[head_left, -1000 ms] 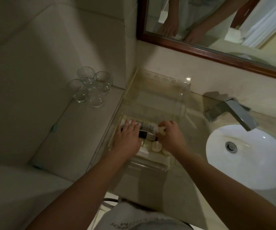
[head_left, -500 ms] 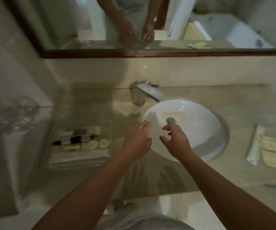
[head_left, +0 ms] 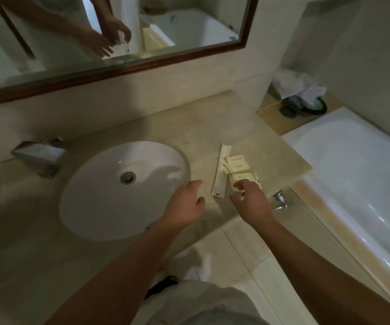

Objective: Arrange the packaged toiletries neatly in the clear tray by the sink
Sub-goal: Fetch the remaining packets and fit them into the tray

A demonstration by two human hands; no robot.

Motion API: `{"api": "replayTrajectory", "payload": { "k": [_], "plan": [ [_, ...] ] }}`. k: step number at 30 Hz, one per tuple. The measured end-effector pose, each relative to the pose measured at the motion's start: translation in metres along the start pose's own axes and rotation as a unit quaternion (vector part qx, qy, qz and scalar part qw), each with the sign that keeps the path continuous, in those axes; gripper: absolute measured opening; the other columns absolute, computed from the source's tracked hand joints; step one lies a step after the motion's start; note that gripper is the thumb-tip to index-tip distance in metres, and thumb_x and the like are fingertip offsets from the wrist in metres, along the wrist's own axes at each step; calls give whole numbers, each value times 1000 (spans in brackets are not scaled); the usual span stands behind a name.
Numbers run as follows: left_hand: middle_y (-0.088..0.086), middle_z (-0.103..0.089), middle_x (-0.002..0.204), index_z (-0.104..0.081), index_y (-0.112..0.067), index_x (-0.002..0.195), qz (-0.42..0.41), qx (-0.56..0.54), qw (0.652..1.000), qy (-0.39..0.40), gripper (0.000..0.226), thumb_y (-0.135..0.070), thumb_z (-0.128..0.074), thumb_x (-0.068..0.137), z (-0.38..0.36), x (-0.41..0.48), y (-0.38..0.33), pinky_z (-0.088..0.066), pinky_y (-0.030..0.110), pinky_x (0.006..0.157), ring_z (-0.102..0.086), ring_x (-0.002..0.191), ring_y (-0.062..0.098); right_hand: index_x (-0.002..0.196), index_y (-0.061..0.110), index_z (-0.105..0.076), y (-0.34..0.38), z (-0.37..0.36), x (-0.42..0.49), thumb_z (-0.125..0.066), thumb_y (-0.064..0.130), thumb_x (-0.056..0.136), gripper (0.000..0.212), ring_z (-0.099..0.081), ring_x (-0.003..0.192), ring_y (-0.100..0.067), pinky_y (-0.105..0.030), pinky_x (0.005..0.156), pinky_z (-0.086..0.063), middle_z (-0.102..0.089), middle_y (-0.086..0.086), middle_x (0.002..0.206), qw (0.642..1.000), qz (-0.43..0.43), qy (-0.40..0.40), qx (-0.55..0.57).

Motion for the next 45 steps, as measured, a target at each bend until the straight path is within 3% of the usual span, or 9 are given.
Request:
{"api": "replayTrajectory", "payload": {
  "k": [4,7,12,15,25,32,35,39,45],
  "plan": [
    [14,-47,138,-40,-13,137,26,16,999,35,52,-28,-53,89,-22,47,-13,-36,37,104,-43,127,29,117,16,-61,-26,7,34,-73,22,79,41,-62,102,-28,-38,89,-50,-60,-9,117,999,-28,20,-8],
    [12,-54,127,-47,-13,125,50,19,996,65,41,-31,-55,89,-42,84,-15,-44,38,92,-51,113,29,121,18,-58,-38,11,64,-75,25,76,49,-61,103,-27,-38,89,-50,-58,-9,119,998,-27,45,-29],
    [11,-57,117,-50,-12,119,99,35,994,18,49,-42,-61,81,-70,125,-21,-45,39,86,-55,106,30,126,19,-53,-51,17,110,-74,28,78,54,-56,109,-28,-35,90,-46,-57,-9,120,994,-4,73,-82],
    [8,-60,107,-53,-14,108,119,40,992,-4,40,-43,-58,81,-78,134,-26,-47,36,78,-59,97,27,130,20,-51,-55,17,132,-70,26,81,52,-53,113,-28,-36,93,-44,-55,-8,126,992,5,87,-87],
    [8,-64,100,-59,-13,99,284,26,958,25,27,-33,-59,80,-81,136,-17,-47,32,70,-63,94,28,137,23,-47,-47,-3,187,-67,33,79,62,-40,123,-30,-39,98,-41,-50,-4,136,946,172,180,-207],
    [7,-57,83,-52,-13,83,366,-44,929,-41,13,-24,-59,79,-80,100,-21,-40,30,66,-60,87,29,131,21,-50,-46,-1,201,-66,45,75,63,-42,114,-31,-38,89,-37,-52,-10,123,927,200,202,-244],
    [1,-53,70,-52,-15,76,405,-103,905,-84,16,-25,-63,78,-81,85,-25,-43,32,62,-59,76,26,129,22,-53,-45,3,197,-64,40,79,54,-43,112,-31,-39,88,-39,-56,-9,120,924,234,184,-241],
    [4,-58,71,-59,-11,78,443,-212,856,-162,13,-21,-68,77,-75,60,-27,-57,37,66,-60,70,22,99,22,-66,-23,8,186,-64,35,81,22,-50,97,-27,-37,79,-43,-66,-4,98,940,263,141,-163],
    [13,-65,86,-65,-6,90,446,-380,755,-294,14,-14,-68,80,-48,10,-7,-43,26,55,-56,68,19,86,22,-64,49,-3,144,-67,27,81,8,-58,75,-20,-34,64,-49,-65,2,81,944,256,208,-3]
  ]
}}
Point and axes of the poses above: each hand's wrist, its own x-axis towards the middle knuckle, its own z-axis out of the back of the hand, y = z × x, the point moved 3 cm from there along x, towards the middle knuckle
